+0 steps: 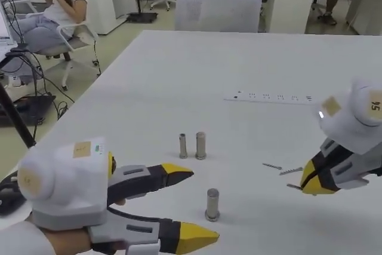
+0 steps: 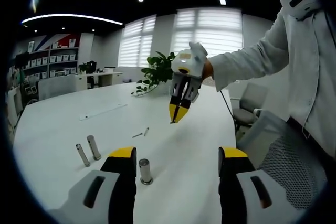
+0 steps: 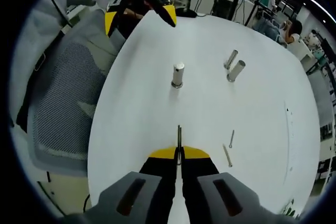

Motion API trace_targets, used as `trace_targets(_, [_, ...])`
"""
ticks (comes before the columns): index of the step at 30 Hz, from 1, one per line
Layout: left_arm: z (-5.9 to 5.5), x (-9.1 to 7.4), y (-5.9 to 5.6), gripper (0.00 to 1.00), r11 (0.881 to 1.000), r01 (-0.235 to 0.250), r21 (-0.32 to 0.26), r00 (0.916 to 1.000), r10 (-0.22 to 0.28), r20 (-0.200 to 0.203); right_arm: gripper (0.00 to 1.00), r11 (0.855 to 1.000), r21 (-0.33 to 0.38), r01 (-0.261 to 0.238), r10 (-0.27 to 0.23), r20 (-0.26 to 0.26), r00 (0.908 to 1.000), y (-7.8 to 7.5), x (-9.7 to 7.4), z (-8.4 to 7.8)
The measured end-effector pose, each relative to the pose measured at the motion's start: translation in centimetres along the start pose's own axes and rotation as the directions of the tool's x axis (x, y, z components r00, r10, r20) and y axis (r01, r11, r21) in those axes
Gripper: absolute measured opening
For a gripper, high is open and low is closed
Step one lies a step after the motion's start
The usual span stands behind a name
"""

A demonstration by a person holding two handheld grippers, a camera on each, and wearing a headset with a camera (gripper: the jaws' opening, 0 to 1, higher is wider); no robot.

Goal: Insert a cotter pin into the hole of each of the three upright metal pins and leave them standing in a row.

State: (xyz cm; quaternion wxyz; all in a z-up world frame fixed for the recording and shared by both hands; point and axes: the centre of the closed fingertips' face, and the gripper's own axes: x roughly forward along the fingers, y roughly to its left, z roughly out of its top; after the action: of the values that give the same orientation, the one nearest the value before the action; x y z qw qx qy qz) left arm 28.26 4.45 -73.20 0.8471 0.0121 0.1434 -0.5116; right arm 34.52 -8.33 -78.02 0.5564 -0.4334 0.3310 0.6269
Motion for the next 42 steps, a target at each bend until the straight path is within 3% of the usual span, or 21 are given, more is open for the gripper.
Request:
trace_targets(10, [0.5,1.2,-0.8,0.53,0.999,0.030,0.043,0.9995,-0.030,-0.010,0.03,0.997,-0.059,-0.043,0.044,0.017,0.9989,2.3,-1.2,3.5])
trace_targets(24, [1.1,2.5,-2.0,0.38,0.993,0.074,0.095,0.9972,-0.073,-0.019,0.03,0.989,-0.085,-0.118,0.118,-0.002,0.9930,4.6,-1.2,5.9])
trace_targets(33, [1.4,3.9,-3.0,0.29,0.978,0.116,0.171,0.9925,-0.108,-0.056,0.03,0.983,-0.105,-0.153,0.153,-0.009,0.9882,5.3,-1.0,7.5])
trace_targets(42, [1.5,4.6,-3.7,0.22,0.964,0.144,0.223,0.9883,-0.129,-0.081,0.03,0.978,-0.103,-0.181,0.180,-0.017,0.9835,5.8,-0.8,8.0])
